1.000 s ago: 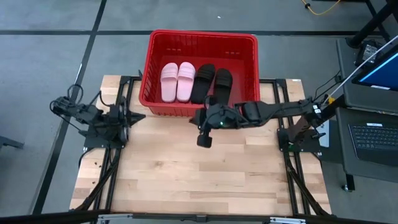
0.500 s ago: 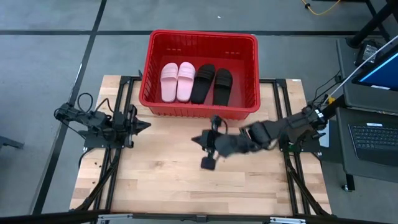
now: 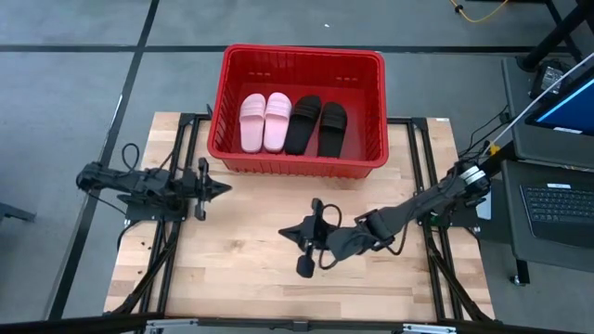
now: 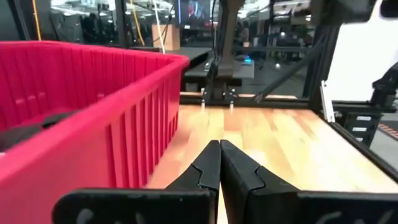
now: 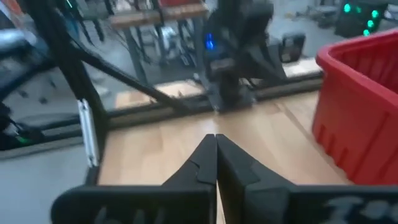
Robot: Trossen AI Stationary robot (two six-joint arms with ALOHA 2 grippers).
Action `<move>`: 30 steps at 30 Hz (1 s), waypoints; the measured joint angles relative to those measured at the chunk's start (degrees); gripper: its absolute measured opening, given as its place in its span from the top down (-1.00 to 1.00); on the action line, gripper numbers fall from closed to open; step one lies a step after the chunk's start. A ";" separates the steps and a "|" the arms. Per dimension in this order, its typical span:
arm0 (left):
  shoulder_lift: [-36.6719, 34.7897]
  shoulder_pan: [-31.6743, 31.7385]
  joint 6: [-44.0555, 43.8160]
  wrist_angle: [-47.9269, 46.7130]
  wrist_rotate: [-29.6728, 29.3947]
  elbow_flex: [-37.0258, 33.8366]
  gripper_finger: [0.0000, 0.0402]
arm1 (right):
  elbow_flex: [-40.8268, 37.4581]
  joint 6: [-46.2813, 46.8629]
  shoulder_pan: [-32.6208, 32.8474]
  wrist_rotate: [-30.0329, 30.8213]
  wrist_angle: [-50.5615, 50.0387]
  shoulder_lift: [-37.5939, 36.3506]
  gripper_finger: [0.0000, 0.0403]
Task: Pick and place slides into bin
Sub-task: Return to Home Position
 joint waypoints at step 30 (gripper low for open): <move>0.09 12.65 -3.65 10.82 -5.03 -6.15 0.99 | -54.62 -8.80 0.97 -4.69 24.87 -43.65 0.90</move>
